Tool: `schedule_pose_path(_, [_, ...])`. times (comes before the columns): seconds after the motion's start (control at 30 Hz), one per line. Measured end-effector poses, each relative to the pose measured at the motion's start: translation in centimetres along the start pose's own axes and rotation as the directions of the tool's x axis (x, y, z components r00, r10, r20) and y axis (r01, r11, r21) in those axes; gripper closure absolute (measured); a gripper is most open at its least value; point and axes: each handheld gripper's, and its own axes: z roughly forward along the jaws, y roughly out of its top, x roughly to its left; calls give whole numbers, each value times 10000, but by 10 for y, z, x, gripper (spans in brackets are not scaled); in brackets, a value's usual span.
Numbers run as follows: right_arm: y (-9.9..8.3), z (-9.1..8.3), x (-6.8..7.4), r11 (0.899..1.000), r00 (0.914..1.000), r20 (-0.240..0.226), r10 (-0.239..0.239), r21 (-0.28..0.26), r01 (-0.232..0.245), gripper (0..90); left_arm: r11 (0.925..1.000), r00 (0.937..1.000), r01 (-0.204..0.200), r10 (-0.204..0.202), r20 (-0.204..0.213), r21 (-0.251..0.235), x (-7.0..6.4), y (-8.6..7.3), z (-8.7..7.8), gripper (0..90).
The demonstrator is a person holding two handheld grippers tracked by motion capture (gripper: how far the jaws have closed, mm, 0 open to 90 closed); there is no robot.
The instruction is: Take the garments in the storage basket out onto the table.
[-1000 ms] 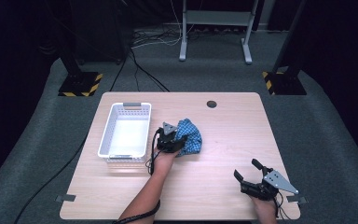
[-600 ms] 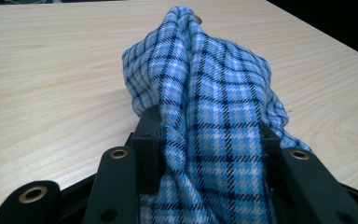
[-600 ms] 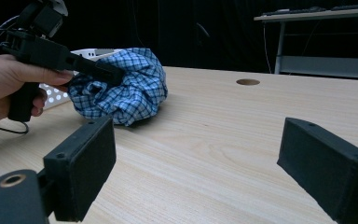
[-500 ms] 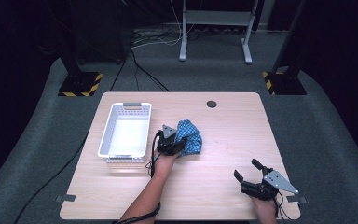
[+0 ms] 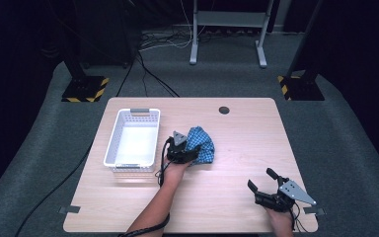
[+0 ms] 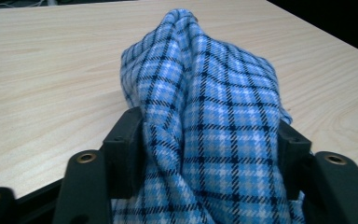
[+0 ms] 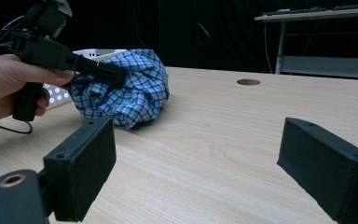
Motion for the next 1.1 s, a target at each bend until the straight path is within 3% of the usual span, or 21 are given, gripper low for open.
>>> schedule_pose_path(0.73, [0, 0, 0, 10000, 10000, -10, 31, -34, -31, 100, 9982, 9986, 533, -533, -31, 262, 1, 6, -5, 243])
schedule_pose_path(1.1, [0, 0, 0, 10000, 10000, -10, 15, -39, -15, 100, 9994, 9994, 228, -222, -265, 248, -2, 9, -10, 196])
